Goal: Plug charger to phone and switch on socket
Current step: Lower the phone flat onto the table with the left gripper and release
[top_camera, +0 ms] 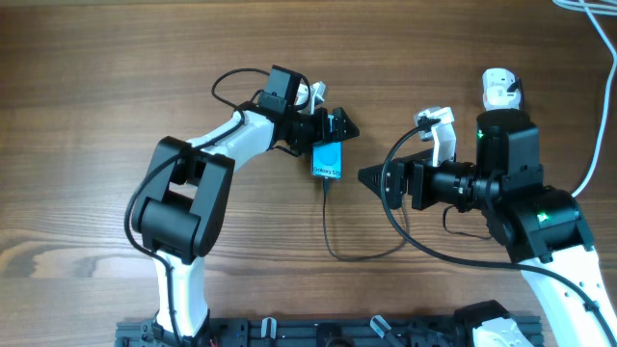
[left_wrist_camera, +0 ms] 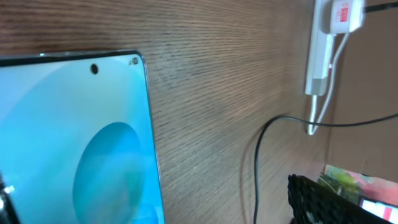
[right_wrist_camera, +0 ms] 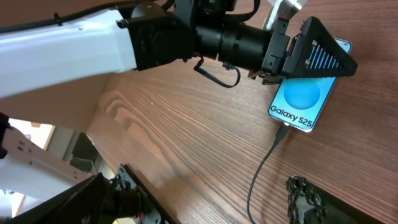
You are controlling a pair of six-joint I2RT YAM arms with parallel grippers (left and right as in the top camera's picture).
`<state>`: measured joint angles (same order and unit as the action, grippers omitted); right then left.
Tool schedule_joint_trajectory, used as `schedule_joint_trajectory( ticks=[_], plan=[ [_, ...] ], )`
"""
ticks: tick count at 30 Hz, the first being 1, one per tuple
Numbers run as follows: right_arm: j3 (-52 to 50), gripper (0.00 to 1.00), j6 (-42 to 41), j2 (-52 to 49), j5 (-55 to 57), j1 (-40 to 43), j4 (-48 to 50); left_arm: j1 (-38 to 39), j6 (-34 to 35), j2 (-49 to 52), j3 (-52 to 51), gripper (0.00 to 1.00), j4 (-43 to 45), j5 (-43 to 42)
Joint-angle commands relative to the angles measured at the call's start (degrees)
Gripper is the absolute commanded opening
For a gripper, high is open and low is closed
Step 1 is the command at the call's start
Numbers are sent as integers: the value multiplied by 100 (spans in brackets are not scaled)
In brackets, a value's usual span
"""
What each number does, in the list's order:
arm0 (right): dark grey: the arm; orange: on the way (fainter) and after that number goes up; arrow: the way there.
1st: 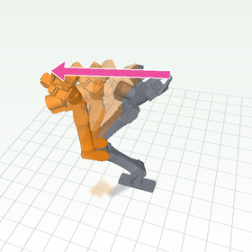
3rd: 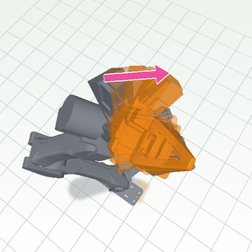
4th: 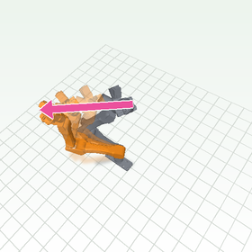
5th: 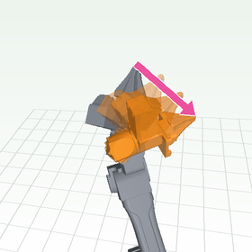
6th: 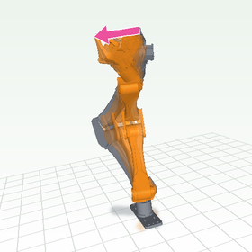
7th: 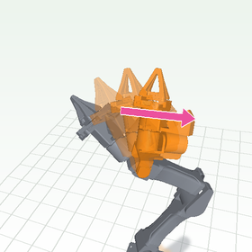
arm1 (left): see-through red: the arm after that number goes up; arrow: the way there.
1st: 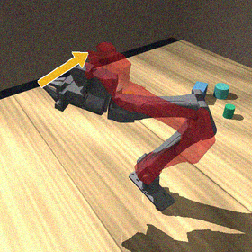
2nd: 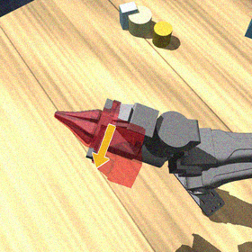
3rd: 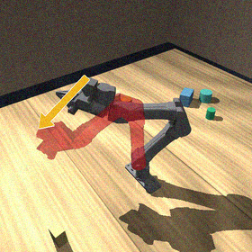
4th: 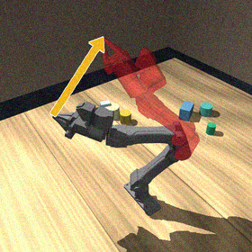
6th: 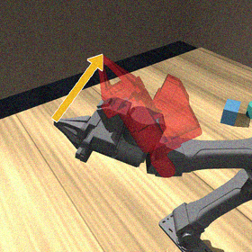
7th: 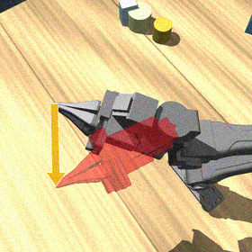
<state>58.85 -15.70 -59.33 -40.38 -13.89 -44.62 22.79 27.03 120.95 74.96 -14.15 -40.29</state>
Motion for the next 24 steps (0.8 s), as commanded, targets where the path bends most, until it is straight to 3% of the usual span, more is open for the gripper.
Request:
schedule_joint_trajectory(
  ticks=[1,9,24],
  plan=[
    [39,94,199,68,221,-28,-28,-103,-90,262,-210,100,-457,1224],
    [39,97,-2,68,1416,-26,-223,-398,243,260,-208,100,-1104,1770],
    [50,100,-369,-52,3012,289,46,-1309,365,-197,-208,100,-2028,1788]
  ],
)
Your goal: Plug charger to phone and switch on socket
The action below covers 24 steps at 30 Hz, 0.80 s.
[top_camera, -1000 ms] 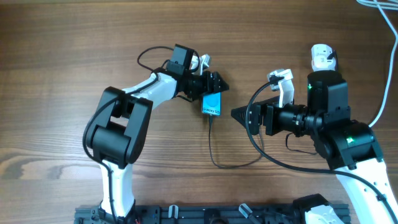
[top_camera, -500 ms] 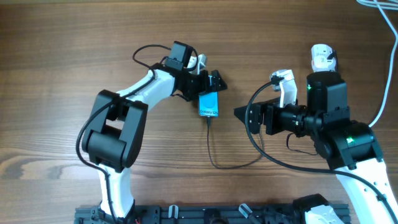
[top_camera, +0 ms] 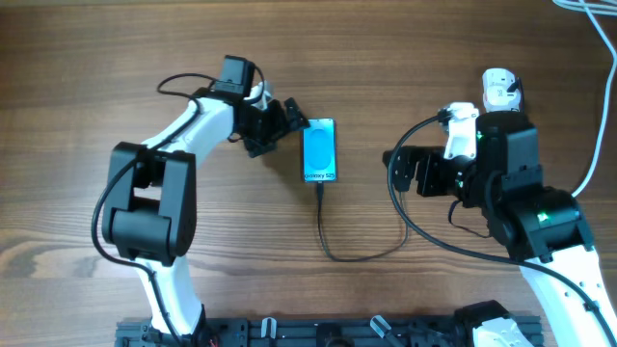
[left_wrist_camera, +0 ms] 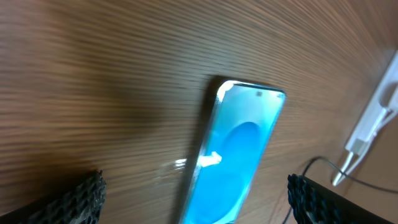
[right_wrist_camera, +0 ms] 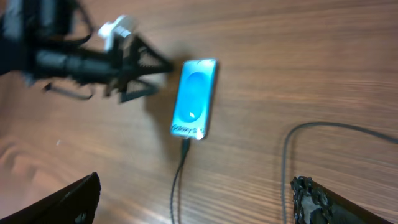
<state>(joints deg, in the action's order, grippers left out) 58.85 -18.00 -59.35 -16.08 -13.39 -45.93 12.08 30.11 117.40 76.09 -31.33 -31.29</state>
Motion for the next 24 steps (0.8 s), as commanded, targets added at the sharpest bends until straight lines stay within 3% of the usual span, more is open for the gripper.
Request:
schedule_joint_trajectory(
  ticks=[1,2,5,6,7,8,9,16,24],
  plan=[
    [55,99,-125,-129,575,393,273,-291,55,59,-321,100,-389,887],
    [74,100,-122,-223,553,570,352,-330,55,-22,-321,100,-448,887],
    [256,78,-103,-706,269,1178,518,-468,9,-420,-321,100,-684,890],
    [372,66,-111,-916,151,1410,529,-498,-11,-551,-321,100,-743,887],
    [509,46,-155,-1137,61,1637,525,-525,-11,-684,-321,100,-807,887],
    [645,15,-179,-1322,13,1821,501,-535,-35,-787,-321,100,-846,887],
    [839,6,-221,-1567,-66,2050,468,-546,-111,-911,-321,100,-890,885],
    [1989,4,-848,-2900,-96,3307,208,-544,-315,-1526,-321,100,-1169,890],
    [2055,4,-1246,-3746,-459,4286,918,-544,-315,-1563,-321,100,-1200,890]
  ],
)
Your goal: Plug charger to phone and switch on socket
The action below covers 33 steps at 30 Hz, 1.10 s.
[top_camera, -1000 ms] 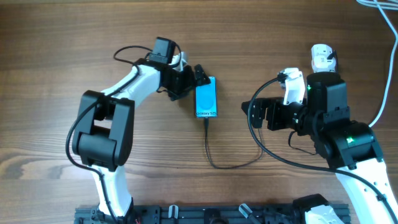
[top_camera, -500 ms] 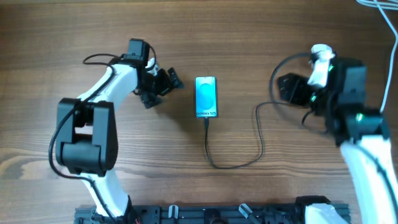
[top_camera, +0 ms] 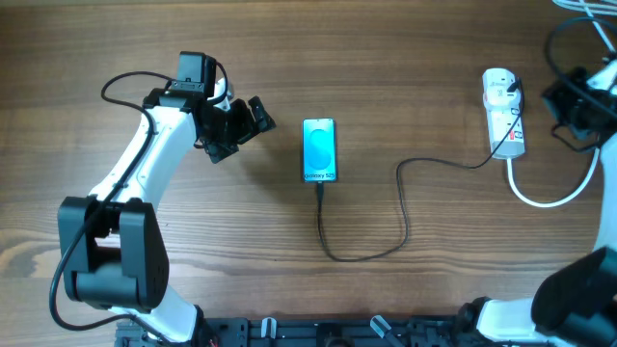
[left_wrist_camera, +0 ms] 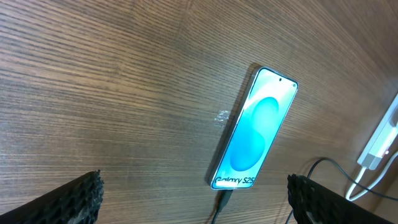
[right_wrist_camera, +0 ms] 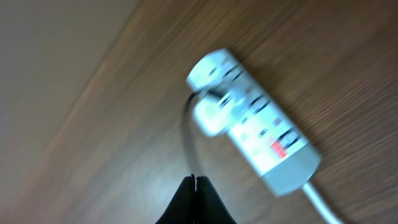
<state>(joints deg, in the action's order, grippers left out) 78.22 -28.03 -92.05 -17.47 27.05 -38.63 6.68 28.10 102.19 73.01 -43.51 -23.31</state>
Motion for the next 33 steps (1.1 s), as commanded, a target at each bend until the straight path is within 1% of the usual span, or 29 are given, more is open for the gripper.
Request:
schedule_joint_trajectory(
  ticks=[1,8,14,23,33],
  plan=[
    [118,4,-249,-603,-374,282,229,-4,-116,-42,-13,100,20,96],
    [118,4,-372,-1648,-520,352,658,-4,-111,-42,-13,100,11,181],
    [118,5,-407,-2210,-658,352,953,-4,-111,-42,-13,100,13,197],
    [118,4,-160,-2588,-664,225,1259,-4,-111,-42,-13,100,15,223],
    [118,4,-127,-2839,-704,155,1467,-4,-111,-42,-13,100,17,221]
  ],
)
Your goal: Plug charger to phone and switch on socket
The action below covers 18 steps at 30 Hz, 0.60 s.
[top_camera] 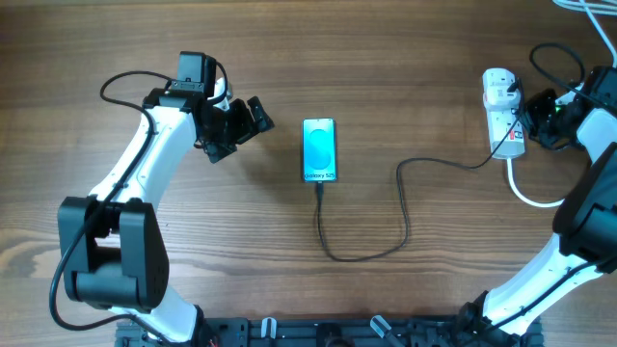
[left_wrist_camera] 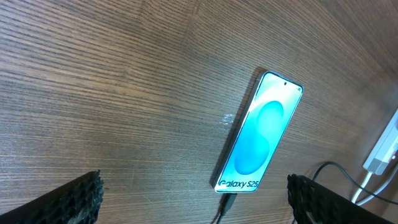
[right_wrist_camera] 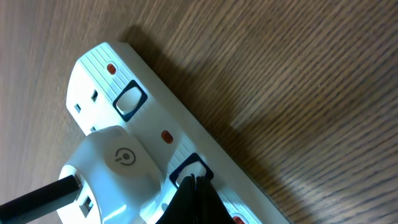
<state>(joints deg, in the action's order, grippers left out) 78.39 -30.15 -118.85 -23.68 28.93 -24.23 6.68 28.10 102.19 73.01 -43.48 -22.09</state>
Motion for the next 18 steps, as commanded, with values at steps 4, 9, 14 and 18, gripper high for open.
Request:
schedule_joint_trajectory(
  ticks=[4,9,14,18],
  plan=[
    [101,4,173,-181,-76,-90,127,-4,-111,-42,-13,100,15,98],
    [101,4,170,-181,-55,-136,326,-4,-114,-42,-13,100,13,98],
    [101,4,170,-181,-55,-138,350,-4,-114,-42,-13,100,15,101],
    [101,4,166,-181,-59,-155,297,-4,-114,-42,-13,100,15,101]
  ],
)
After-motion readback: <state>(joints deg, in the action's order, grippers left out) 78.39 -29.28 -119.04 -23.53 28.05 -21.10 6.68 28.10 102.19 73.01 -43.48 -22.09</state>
